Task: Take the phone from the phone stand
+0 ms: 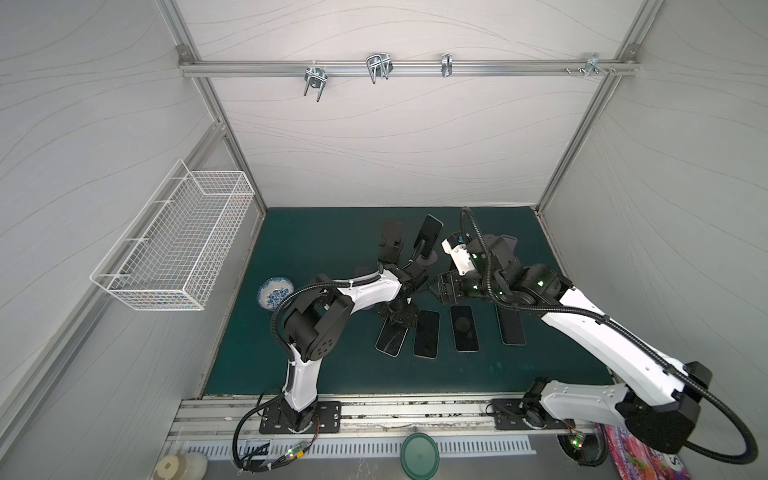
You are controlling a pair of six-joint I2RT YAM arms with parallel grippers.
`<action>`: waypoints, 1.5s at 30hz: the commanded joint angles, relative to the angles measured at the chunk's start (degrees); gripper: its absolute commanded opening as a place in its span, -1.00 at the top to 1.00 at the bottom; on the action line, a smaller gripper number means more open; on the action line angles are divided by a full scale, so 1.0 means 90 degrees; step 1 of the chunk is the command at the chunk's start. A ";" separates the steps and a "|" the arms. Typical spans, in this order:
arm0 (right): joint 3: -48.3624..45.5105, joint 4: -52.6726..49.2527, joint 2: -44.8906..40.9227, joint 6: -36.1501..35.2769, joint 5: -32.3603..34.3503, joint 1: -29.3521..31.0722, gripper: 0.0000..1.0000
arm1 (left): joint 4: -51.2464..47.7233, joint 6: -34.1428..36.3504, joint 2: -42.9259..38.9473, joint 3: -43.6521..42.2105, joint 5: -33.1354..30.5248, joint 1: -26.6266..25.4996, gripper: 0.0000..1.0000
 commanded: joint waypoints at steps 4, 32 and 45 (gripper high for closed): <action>-0.0063 -0.0132 -0.0131 -0.0066 0.0062 0.0048 -0.60 | -0.0151 0.0003 -0.0012 0.0229 -0.0180 -0.0017 -0.62; -0.0049 -0.0088 -0.0161 0.0001 0.0101 0.0037 -0.59 | 0.0029 -0.0119 -0.0721 0.0214 -0.0166 -0.0026 -0.65; 0.0199 -0.0049 0.0070 -0.0026 -0.0006 0.0035 -0.59 | 0.0248 -0.0194 -0.1319 0.0170 -0.0328 -0.0025 -0.65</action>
